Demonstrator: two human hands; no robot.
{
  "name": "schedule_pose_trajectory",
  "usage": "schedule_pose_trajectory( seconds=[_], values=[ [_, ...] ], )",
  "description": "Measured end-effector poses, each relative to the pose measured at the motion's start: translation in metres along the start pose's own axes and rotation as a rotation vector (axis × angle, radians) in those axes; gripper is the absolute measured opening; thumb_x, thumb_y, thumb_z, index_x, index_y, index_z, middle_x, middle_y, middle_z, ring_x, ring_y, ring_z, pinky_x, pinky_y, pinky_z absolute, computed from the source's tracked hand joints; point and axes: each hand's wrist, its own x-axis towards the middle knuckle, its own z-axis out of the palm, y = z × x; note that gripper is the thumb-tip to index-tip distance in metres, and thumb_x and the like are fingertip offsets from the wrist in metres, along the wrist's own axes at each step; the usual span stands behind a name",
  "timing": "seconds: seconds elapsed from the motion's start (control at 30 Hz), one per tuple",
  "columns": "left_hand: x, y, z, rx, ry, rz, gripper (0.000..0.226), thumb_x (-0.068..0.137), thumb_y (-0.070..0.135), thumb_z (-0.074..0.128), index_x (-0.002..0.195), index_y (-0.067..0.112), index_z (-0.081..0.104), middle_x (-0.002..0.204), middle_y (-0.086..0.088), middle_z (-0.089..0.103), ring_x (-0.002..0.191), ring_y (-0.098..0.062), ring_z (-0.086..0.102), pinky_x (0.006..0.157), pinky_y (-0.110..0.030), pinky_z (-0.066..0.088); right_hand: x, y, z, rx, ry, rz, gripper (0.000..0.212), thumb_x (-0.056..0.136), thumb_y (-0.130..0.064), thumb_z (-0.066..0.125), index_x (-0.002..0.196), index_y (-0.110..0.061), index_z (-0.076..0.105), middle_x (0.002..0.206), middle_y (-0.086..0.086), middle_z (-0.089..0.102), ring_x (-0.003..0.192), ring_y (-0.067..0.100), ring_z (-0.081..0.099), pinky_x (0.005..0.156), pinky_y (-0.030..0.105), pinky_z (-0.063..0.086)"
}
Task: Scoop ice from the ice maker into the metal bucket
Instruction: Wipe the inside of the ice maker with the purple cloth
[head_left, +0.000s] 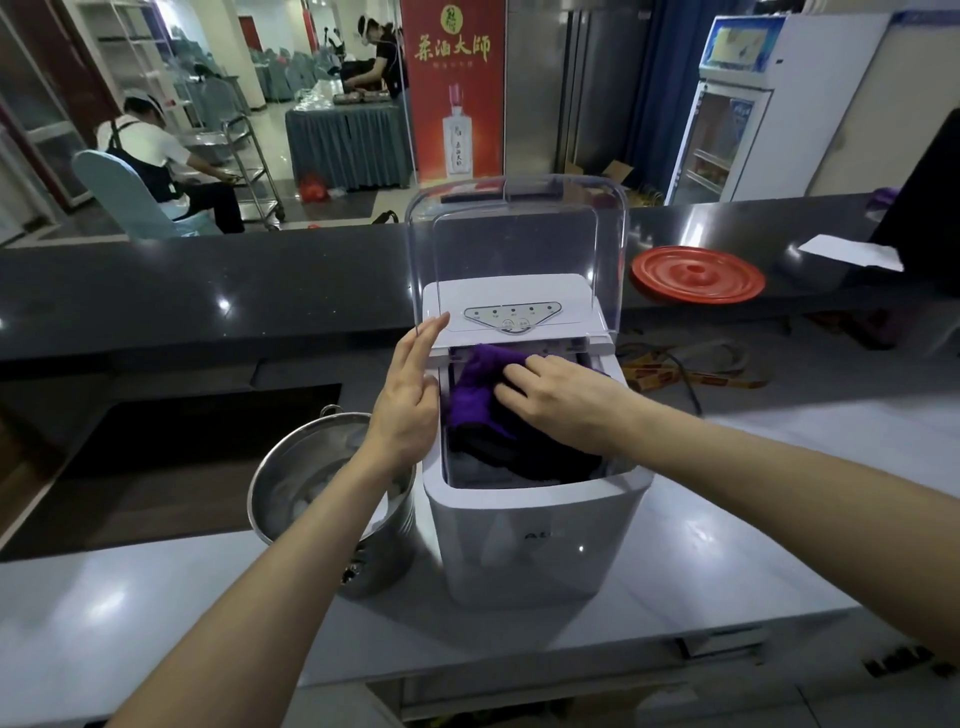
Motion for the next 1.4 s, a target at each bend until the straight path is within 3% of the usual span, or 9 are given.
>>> schedule_pose_trajectory(
  seconds=[0.13,0.27,0.37,0.5,0.63,0.8,1.07,1.3,1.4],
  values=[
    [-0.001,-0.001,0.001,0.006,-0.003,-0.015,0.082,0.097,-0.011,0.039,0.166,0.034,0.036,0.169,0.011,0.033,0.154,0.003,0.030,0.119,-0.006,0.020,-0.013,0.011,-0.013,-0.017,0.071,0.010,0.045,0.094,-0.001,0.032,0.124,-0.004,0.066,0.095,0.012,0.064,0.076,0.029,0.053,0.071,0.043,0.054],
    [-0.001,-0.004,0.000,-0.057,-0.007,-0.006,0.079,0.100,-0.005,0.045,0.163,0.042,0.039,0.167,0.015,0.034,0.151,-0.008,0.041,0.121,-0.025,0.036,-0.007,0.015,-0.029,-0.055,0.318,0.074,0.041,0.102,-0.002,0.047,0.139,-0.004,0.065,0.108,0.018,0.066,0.089,0.034,0.060,0.077,0.043,0.057],
    [-0.001,-0.006,0.000,-0.089,0.009,0.011,0.075,0.103,-0.005,0.048,0.161,0.041,0.040,0.166,0.008,0.036,0.149,0.001,0.040,0.119,-0.024,0.039,-0.002,0.016,-0.025,-0.090,0.437,0.139,0.042,0.108,-0.005,0.043,0.144,-0.007,0.063,0.112,0.019,0.067,0.091,0.035,0.061,0.076,0.045,0.058],
    [0.000,-0.006,0.002,-0.104,0.006,0.012,0.075,0.102,-0.007,0.043,0.163,0.035,0.041,0.166,0.007,0.037,0.149,-0.005,0.044,0.120,-0.038,0.045,0.011,0.008,-0.005,-0.098,0.286,0.174,0.047,0.107,-0.010,0.033,0.145,-0.006,0.061,0.123,0.022,0.065,0.097,0.039,0.058,0.077,0.051,0.055],
    [-0.001,-0.001,0.001,-0.114,0.004,0.004,0.073,0.100,-0.005,0.040,0.163,0.033,0.041,0.166,0.005,0.037,0.134,0.009,0.051,0.113,-0.017,0.042,0.012,0.005,-0.006,-0.092,0.102,0.245,0.071,0.095,-0.042,0.053,0.160,-0.014,0.043,0.148,0.022,0.049,0.118,0.041,0.050,0.097,0.053,0.045],
    [0.000,-0.002,0.001,-0.060,0.001,-0.020,0.079,0.097,-0.004,0.039,0.165,0.037,0.038,0.167,0.013,0.035,0.150,0.006,0.034,0.119,-0.011,0.027,0.009,0.014,-0.008,-0.104,0.181,0.261,0.052,0.099,-0.012,0.042,0.149,-0.014,0.057,0.123,0.021,0.059,0.104,0.040,0.054,0.080,0.050,0.050],
    [-0.001,-0.003,0.003,-0.028,-0.005,-0.046,0.085,0.096,-0.009,0.037,0.166,0.038,0.035,0.168,0.015,0.033,0.152,0.006,0.031,0.113,-0.001,0.020,-0.023,0.037,-0.008,-0.099,0.220,0.354,0.046,0.099,-0.006,0.051,0.144,-0.008,0.060,0.115,0.021,0.058,0.098,0.038,0.052,0.074,0.051,0.054],
    [-0.002,-0.002,0.001,-0.105,-0.008,-0.029,0.082,0.091,0.001,0.039,0.164,0.037,0.040,0.165,0.013,0.038,0.153,-0.006,0.038,0.126,-0.031,0.032,0.035,-0.002,-0.005,-0.080,0.357,0.230,0.038,0.101,-0.008,0.043,0.132,-0.005,0.065,0.110,0.020,0.061,0.095,0.037,0.054,0.077,0.051,0.052],
    [-0.001,-0.002,0.000,-0.112,-0.010,-0.035,0.078,0.092,0.005,0.038,0.164,0.038,0.040,0.165,0.012,0.038,0.154,-0.007,0.038,0.126,-0.032,0.033,0.032,0.000,0.002,-0.109,0.330,0.240,0.043,0.102,-0.011,0.042,0.140,-0.007,0.060,0.121,0.021,0.061,0.104,0.040,0.055,0.085,0.052,0.050]
  ],
)
